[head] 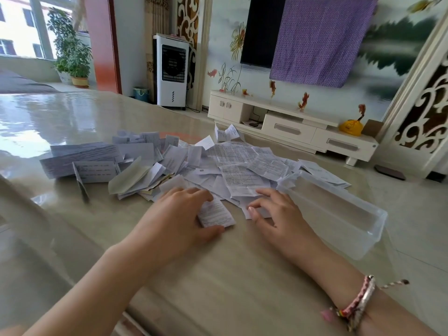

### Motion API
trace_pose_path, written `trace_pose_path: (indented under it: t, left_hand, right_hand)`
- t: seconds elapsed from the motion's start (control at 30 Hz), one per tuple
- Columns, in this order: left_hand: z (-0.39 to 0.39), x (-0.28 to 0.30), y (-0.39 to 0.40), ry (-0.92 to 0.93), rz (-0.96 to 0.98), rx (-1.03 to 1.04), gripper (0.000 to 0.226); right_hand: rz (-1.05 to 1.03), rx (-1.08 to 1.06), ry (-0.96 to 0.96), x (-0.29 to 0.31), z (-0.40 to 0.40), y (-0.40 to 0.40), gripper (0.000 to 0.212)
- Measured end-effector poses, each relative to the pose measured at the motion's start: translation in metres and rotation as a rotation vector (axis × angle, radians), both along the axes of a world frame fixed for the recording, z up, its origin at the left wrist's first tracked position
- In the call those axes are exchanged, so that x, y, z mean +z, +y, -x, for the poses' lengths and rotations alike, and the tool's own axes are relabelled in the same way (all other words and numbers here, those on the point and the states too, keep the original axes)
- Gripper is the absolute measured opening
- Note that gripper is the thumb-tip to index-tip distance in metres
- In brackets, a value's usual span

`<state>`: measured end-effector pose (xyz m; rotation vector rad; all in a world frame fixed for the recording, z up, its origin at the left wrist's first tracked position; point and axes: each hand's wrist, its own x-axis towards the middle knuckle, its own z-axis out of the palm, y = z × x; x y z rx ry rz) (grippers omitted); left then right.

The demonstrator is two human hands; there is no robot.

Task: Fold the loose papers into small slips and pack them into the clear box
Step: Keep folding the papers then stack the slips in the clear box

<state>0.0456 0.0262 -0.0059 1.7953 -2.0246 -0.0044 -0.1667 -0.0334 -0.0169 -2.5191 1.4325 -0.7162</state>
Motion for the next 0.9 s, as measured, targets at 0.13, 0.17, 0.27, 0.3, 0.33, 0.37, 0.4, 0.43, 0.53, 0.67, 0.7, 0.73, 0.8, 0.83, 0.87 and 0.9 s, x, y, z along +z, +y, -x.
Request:
trace_pose_path:
  t: [0.13, 0.17, 0.27, 0.3, 0.33, 0.37, 0.4, 0.43, 0.53, 0.67, 0.7, 0.73, 0.8, 0.83, 0.87, 0.9]
  left_hand:
    - [-0.018, 0.001, 0.006, -0.016, 0.007, 0.073, 0.06]
    - [-0.021, 0.001, 0.008, -0.015, 0.013, 0.082, 0.058]
    - [-0.029, -0.005, 0.009, 0.004, 0.058, 0.112, 0.052]
    - [-0.032, -0.008, 0.009, 0.013, 0.089, 0.124, 0.048]
    - [-0.035, -0.011, 0.007, 0.012, 0.122, 0.134, 0.043]
    - [-0.038, -0.015, 0.005, 0.005, 0.148, 0.144, 0.038]
    - [-0.04, -0.017, 0.004, -0.006, 0.167, 0.154, 0.034]
    - [-0.04, -0.019, 0.002, -0.013, 0.177, 0.159, 0.032]
    - [-0.038, -0.021, -0.002, 0.011, 0.181, 0.143, 0.033]
    - [-0.029, -0.02, -0.004, 0.05, 0.201, 0.099, 0.042]
    - [-0.026, -0.02, -0.004, 0.057, 0.22, 0.07, 0.044]
    - [-0.021, -0.019, -0.003, 0.042, 0.225, 0.049, 0.047]
    - [-0.013, -0.02, -0.002, -0.018, 0.238, 0.028, 0.049]
    - [-0.009, -0.021, -0.001, -0.048, 0.233, 0.015, 0.049]
    - [-0.005, -0.021, -0.001, -0.081, 0.234, 0.002, 0.05]
    - [-0.003, -0.023, -0.002, -0.113, 0.248, -0.002, 0.051]
  right_hand:
    - [-0.041, 0.023, 0.039, -0.003, -0.002, -0.003, 0.048]
    - [-0.042, 0.026, 0.058, -0.004, -0.003, -0.004, 0.05]
    - [-0.031, 0.04, 0.103, -0.005, -0.005, -0.007, 0.057]
    - [-0.019, 0.053, 0.103, -0.005, -0.005, -0.007, 0.06]
    - [0.0, 0.07, 0.092, -0.005, -0.006, -0.006, 0.064]
    - [0.021, 0.09, 0.072, -0.004, -0.005, -0.005, 0.067]
    - [0.038, 0.116, 0.043, -0.002, -0.005, -0.003, 0.067]
    - [0.05, 0.141, 0.005, -0.001, -0.005, 0.0, 0.065]
    - [0.053, 0.209, -0.123, 0.004, -0.003, 0.009, 0.037]
    - [-0.01, 0.291, -0.162, 0.009, 0.0, 0.018, 0.008]
    - [-0.026, 0.304, -0.16, 0.009, 0.001, 0.019, 0.007]
    - [-0.037, 0.313, -0.157, 0.01, 0.001, 0.019, 0.006]
    - [-0.057, 0.324, -0.15, 0.011, 0.003, 0.02, 0.004]
    - [-0.064, 0.332, -0.151, 0.012, 0.003, 0.02, 0.004]
    - [-0.067, 0.341, -0.155, 0.013, 0.004, 0.02, 0.006]
    - [-0.066, 0.35, -0.162, 0.013, 0.004, 0.021, 0.008]
